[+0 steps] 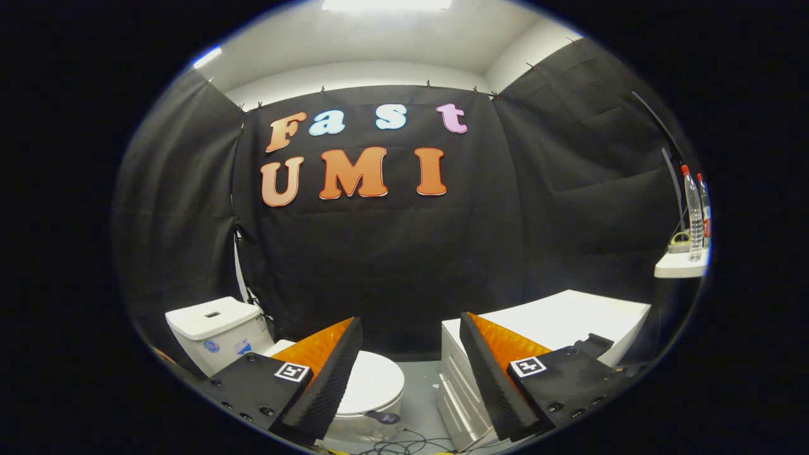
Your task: Open the toilet lid.
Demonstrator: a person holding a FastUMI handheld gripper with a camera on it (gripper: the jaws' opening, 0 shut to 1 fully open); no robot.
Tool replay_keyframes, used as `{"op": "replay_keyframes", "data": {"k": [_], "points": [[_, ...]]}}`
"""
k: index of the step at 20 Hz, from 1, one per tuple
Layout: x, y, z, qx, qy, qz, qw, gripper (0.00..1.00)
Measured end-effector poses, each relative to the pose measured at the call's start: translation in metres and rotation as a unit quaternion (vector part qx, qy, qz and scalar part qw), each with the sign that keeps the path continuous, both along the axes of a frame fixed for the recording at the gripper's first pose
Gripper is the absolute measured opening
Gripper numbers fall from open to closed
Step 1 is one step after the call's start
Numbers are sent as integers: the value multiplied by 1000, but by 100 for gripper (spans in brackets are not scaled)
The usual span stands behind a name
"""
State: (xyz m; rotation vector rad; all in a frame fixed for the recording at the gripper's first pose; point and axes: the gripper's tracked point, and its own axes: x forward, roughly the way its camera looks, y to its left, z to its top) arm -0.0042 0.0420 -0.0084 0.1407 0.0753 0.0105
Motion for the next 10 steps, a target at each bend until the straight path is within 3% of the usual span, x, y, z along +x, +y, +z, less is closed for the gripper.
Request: {"op": "replay_keyframes", "data": {"k": [3,6,10], "points": [[7,8,-33,53,42,-24,997,100],[12,9,-65,138,58,-45,988,98],[17,-3,-113,196,63,-66,976,98]]}}
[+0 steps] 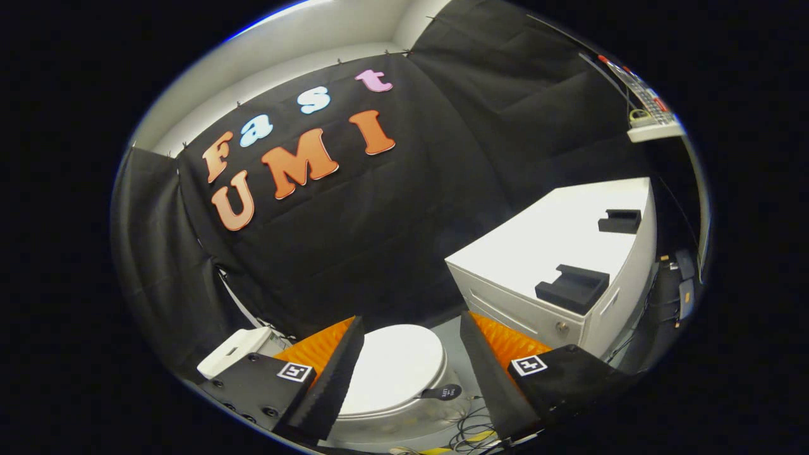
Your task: Open the toilet lid.
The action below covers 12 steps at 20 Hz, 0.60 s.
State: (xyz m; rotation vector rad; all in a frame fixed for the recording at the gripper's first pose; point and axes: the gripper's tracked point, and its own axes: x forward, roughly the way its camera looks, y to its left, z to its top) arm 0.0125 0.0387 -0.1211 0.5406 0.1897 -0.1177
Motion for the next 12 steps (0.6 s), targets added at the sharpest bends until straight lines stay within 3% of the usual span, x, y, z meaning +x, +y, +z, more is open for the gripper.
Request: {"op": "replay_keyframes", "data": {"k": [5,8,12], "points": [[-7,-5,-67,138,35,-17,990,98],[-26,18,-121,221,98,11,970,98],[-19,9,-172,318,126,-28,939,98]]}}
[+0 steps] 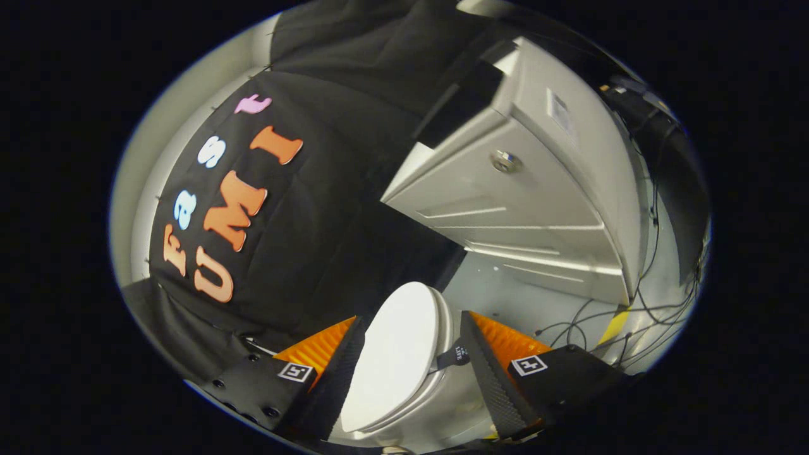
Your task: Open the toilet lid.
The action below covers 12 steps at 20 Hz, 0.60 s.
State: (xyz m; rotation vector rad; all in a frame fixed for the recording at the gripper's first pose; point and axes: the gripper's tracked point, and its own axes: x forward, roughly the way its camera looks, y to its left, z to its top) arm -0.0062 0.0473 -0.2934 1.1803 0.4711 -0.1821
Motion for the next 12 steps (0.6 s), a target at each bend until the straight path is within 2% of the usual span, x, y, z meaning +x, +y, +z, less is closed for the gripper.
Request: {"op": "replay_keyframes", "data": {"k": [3,7,10,12], "points": [[4,8,-35,63,32,-21,997,98],[14,27,-75,73,65,-11,995,97],[18,38,-82,84,69,-1,994,96],[21,48,-83,77,61,16,995,91]]}}
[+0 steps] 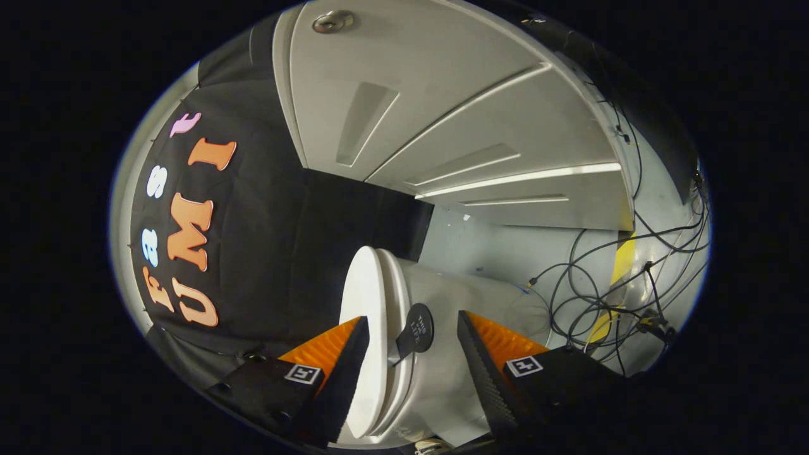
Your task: Open the toilet lid.
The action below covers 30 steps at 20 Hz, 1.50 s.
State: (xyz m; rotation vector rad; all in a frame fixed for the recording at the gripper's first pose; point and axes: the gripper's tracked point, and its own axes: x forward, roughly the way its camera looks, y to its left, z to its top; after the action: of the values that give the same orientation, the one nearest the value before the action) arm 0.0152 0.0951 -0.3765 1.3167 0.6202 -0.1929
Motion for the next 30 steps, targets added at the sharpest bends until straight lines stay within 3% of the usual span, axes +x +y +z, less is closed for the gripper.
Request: {"op": "replay_keyframes", "data": {"k": [4,6,7,9,11,13,15,18,24,30], "points": [[11,5,0,14,-14,5,1000,70],[10,2,-11,3,-1,2,1000,52],[9,1,-15,6,2,0,1000,37],[8,7,-16,37,-3,-9,999,23],[9,0,-9,68,-9,-17,997,15],[10,2,-8,58,-12,-11,998,8],[10,3,-8,47,-13,-2,999,8],[12,2,-6,79,2,-13,997,8],[12,3,19,9,-5,20,1000,8],[26,2,37,-37,-8,17,999,8]]}}
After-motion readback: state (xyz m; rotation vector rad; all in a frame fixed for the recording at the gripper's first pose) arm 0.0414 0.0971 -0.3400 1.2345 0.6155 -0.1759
